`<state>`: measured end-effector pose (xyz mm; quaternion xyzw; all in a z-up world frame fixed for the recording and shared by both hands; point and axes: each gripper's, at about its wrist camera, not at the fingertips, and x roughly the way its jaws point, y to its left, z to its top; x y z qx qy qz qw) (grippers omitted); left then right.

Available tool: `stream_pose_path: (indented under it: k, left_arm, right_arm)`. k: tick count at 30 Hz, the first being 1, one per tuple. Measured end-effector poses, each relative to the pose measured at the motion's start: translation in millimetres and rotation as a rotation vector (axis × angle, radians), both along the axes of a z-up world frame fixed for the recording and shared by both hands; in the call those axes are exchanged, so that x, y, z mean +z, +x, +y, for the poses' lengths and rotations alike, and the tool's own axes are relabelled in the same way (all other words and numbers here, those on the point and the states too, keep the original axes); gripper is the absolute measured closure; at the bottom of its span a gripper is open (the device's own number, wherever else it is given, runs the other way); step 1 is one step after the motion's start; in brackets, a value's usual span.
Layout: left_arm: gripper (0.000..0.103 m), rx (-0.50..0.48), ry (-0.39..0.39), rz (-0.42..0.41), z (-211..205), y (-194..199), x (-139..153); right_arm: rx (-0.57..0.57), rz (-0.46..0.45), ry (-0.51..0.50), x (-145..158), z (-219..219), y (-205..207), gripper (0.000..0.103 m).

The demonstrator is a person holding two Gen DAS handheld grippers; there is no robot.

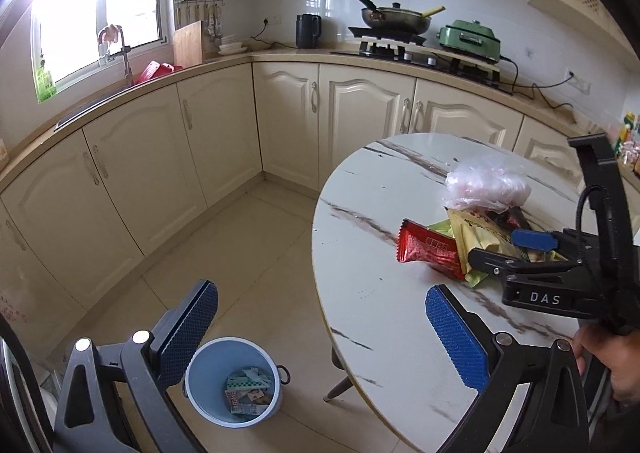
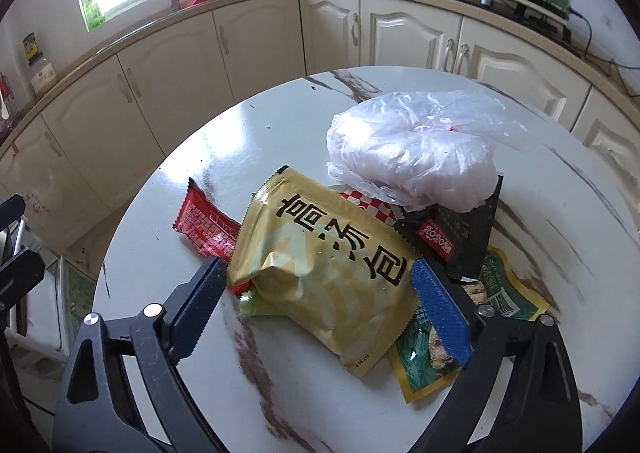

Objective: Collect trash
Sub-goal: 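Move both tools toward the table of wrappers, then grasp the red candy wrapper with the left tool while the right tool grasps the gold bag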

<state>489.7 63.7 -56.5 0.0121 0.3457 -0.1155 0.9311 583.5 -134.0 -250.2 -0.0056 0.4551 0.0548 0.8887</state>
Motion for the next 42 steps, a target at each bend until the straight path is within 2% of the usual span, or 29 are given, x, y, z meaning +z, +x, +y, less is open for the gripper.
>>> stream_pose_path:
  k: [1, 5, 10, 15, 17, 22, 24, 28, 31, 32, 33, 35, 37, 38, 39, 41, 42]
  left_arm:
    - [0.001, -0.008, 0.001, 0.007, -3, 5, -2]
    - [0.001, -0.052, -0.007, 0.031, -14, 18, -9]
    - [0.001, -0.106, -0.006, 0.073, -27, 36, -19]
    - [0.001, -0.137, -0.018, 0.129, -44, 68, -30]
    - [0.001, -0.135, -0.017, 0.160, -51, 83, -34]
    - [0.001, -0.129, 0.020, 0.180, -71, 117, -38]
    - [0.005, -0.106, 0.035, 0.181, -77, 127, -42]
    - [0.009, -0.130, 0.050, 0.180, -87, 135, -47]
    - [0.011, -0.128, 0.031, 0.161, -84, 130, -47]
    - [0.015, -0.140, 0.046, 0.146, -84, 126, -47]
    - [0.032, -0.159, 0.057, 0.140, -84, 125, -48]
    - [0.042, -0.191, 0.040, 0.134, -79, 116, -46]
    - [0.041, -0.212, 0.067, 0.115, -77, 113, -43]
    - [0.036, -0.228, 0.079, 0.087, -74, 109, -40]
    - [0.024, -0.246, 0.089, 0.073, -73, 107, -39]
    - [0.008, -0.282, 0.141, 0.043, -73, 103, -37]
    - [0.007, -0.302, 0.167, 0.017, -73, 100, -37]
  right_arm:
    - [0.005, -0.004, 0.028, 2, -6, -3, 0.033]
    - [0.027, -0.017, 0.039, 4, -18, -8, 0.045]
    - [0.054, -0.050, 0.084, 14, -30, -19, 0.064]
    - [0.045, -0.084, 0.170, 21, -52, -30, 0.074]
    - [0.039, -0.086, 0.203, 22, -59, -31, 0.076]
    - [0.023, -0.093, 0.271, 21, -71, -31, 0.076]
    - [0.021, -0.092, 0.276, 20, -73, -30, 0.076]
    - [0.021, -0.095, 0.263, 19, -71, -31, 0.076]
    - [0.021, -0.108, 0.270, 21, -72, -34, 0.076]
    - [0.021, -0.117, 0.267, 21, -72, -36, 0.077]
    - [0.022, -0.119, 0.269, 21, -73, -38, 0.077]
    - [0.019, -0.115, 0.286, 20, -76, -40, 0.077]
    - [0.023, -0.110, 0.286, 21, -76, -42, 0.077]
    - [0.023, -0.112, 0.286, 21, -77, -43, 0.077]
    - [0.018, -0.112, 0.288, 21, -78, -44, 0.077]
    - [0.017, -0.112, 0.295, 22, -80, -46, 0.078]
    - [0.017, -0.111, 0.295, 22, -81, -46, 0.078]
